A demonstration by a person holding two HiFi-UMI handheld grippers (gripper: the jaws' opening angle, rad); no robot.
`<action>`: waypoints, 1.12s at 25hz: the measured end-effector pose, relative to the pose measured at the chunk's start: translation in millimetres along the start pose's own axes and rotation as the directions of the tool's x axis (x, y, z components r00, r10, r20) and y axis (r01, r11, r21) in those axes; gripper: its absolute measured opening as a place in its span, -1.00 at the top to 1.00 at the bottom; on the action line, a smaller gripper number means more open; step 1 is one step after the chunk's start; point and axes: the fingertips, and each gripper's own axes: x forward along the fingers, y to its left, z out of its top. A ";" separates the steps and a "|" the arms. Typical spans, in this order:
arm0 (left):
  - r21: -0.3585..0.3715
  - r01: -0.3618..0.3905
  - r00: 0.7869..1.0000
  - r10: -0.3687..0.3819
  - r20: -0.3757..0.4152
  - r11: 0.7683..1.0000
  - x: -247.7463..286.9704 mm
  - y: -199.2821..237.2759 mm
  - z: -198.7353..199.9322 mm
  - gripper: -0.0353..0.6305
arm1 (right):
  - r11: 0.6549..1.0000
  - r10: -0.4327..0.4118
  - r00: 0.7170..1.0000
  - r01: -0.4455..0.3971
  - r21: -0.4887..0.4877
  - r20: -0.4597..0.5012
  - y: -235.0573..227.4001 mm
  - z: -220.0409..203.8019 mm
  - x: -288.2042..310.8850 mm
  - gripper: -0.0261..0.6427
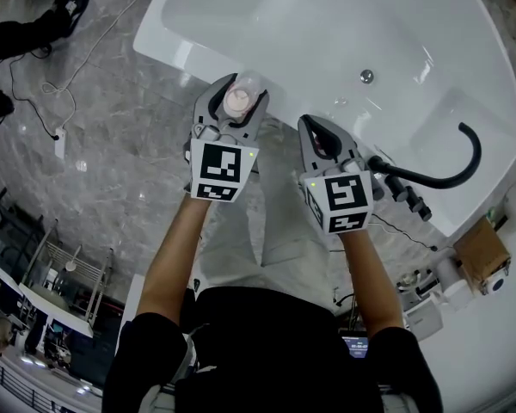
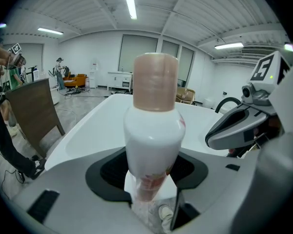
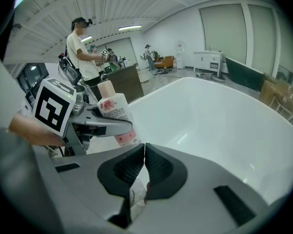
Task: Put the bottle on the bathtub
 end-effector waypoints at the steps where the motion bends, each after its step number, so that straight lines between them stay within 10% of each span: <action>1: 0.001 0.000 1.000 0.000 0.003 1.000 -0.8 0.0 -1.0 0.18 | 1.000 0.000 1.000 0.000 0.000 0.001 0.2 0.1 0.8 0.85; 28: 0.108 -0.040 0.998 0.035 0.049 0.993 -3.1 -11.7 -7.7 0.17 | 1.000 -0.011 1.000 0.011 0.012 -0.009 1.8 -14.8 -1.7 0.85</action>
